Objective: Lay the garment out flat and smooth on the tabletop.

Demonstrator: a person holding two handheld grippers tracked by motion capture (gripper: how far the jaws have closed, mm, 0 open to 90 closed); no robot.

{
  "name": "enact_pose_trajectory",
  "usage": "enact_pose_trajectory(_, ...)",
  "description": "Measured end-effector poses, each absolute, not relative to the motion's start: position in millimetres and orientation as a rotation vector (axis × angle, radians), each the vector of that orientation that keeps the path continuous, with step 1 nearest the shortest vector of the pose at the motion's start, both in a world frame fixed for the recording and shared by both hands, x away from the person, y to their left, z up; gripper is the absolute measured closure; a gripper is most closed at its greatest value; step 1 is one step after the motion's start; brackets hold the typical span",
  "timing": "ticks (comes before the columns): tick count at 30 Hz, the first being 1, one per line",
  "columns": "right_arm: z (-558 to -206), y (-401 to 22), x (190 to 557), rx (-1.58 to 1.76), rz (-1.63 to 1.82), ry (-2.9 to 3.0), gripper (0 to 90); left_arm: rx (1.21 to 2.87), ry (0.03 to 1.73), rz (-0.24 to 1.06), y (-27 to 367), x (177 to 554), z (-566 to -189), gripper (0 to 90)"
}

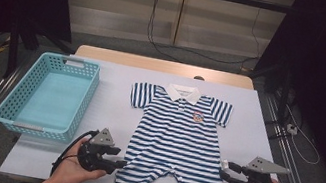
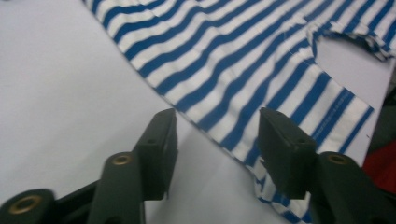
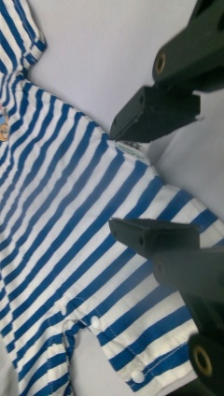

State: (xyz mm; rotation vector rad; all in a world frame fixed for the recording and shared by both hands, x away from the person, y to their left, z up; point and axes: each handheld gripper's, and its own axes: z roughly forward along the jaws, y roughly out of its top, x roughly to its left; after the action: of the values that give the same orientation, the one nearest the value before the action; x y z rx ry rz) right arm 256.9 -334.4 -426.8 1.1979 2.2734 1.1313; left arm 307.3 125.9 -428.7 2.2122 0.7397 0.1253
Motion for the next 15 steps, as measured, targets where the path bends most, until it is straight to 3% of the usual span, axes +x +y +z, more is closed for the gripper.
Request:
enact_pose_trajectory(6,-422.0,-327.9,258.1,1.194,1.194,2.203,38.1,2.130,0.806,0.208,132.6,315.4,-426.7,26.5)
enact_pose_trajectory(15,-417.2,-313.2,258.6,1.187,1.258,2.101,18.0,2.030,0.818,0.337,143.3,322.0,-422.5,11.2)
